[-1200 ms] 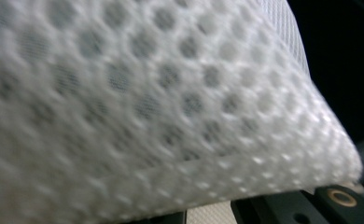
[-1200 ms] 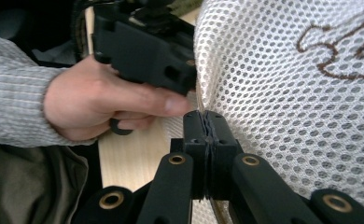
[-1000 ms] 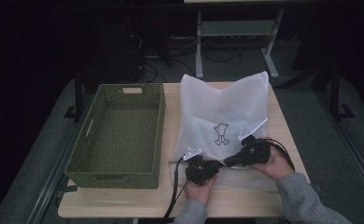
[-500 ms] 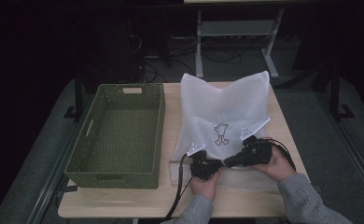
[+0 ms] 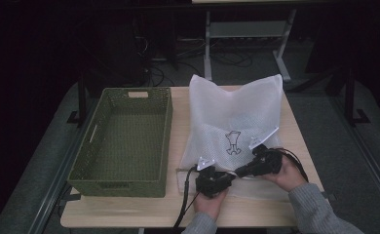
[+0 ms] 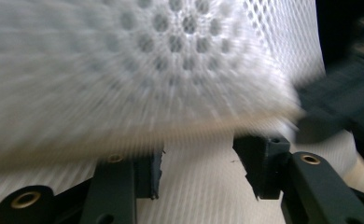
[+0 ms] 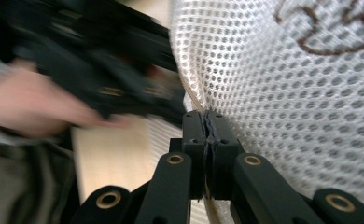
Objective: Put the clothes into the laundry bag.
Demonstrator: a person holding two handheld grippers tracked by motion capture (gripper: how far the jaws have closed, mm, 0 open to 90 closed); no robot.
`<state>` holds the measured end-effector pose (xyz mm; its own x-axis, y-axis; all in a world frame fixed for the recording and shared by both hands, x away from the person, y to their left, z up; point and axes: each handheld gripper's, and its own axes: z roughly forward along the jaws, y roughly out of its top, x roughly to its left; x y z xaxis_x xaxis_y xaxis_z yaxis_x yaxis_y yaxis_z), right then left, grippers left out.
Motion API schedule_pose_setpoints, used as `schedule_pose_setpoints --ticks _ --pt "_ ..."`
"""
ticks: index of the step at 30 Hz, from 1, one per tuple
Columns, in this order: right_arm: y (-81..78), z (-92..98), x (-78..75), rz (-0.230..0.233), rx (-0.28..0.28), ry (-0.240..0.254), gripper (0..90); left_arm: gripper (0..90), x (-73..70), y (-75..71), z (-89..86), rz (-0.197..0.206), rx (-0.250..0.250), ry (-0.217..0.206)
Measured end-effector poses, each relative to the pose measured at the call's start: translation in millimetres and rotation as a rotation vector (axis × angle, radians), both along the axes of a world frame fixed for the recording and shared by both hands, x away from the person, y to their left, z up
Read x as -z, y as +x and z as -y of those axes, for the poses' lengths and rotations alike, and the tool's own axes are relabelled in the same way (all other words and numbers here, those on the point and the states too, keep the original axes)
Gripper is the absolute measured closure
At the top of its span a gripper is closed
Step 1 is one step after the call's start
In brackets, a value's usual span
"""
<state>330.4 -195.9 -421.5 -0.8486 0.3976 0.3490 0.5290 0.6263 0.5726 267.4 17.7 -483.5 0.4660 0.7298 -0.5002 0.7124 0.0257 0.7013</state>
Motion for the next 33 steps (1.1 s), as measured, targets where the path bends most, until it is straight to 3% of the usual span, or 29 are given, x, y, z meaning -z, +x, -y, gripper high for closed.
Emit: schedule_pose_setpoints --ticks 4,7,12,17,21,30,33 --pt "4.7 -2.3 14.9 -0.019 0.026 -0.063 86.9 51.3 -2.1 -10.4 -12.0 -0.008 0.023 0.017" --pt "6.3 -3.1 22.3 -0.029 0.039 -0.077 86.9 52.4 -2.7 -11.1 -16.7 0.0 0.015 0.03" --pt "4.1 -3.4 25.7 -0.035 0.022 -0.117 87.4 53.4 -1.6 -7.5 -20.7 -0.009 0.003 0.019" --pt "0.9 2.6 23.4 -0.036 0.021 -0.118 87.7 54.4 -1.2 -0.9 -22.8 -0.014 -0.005 0.019" --pt "-5.5 9.4 19.4 -0.033 0.015 -0.109 87.8 54.5 -1.7 0.8 -17.6 -0.012 0.01 0.023" --pt "-33.3 31.7 13.1 -0.058 -0.017 -0.129 88.1 56.1 -2.5 -12.8 3.1 0.009 0.111 0.032" --pt "-34.9 35.6 13.5 -0.052 -0.01 -0.143 87.0 55.5 -2.5 -15.2 4.8 0.013 0.116 0.032"
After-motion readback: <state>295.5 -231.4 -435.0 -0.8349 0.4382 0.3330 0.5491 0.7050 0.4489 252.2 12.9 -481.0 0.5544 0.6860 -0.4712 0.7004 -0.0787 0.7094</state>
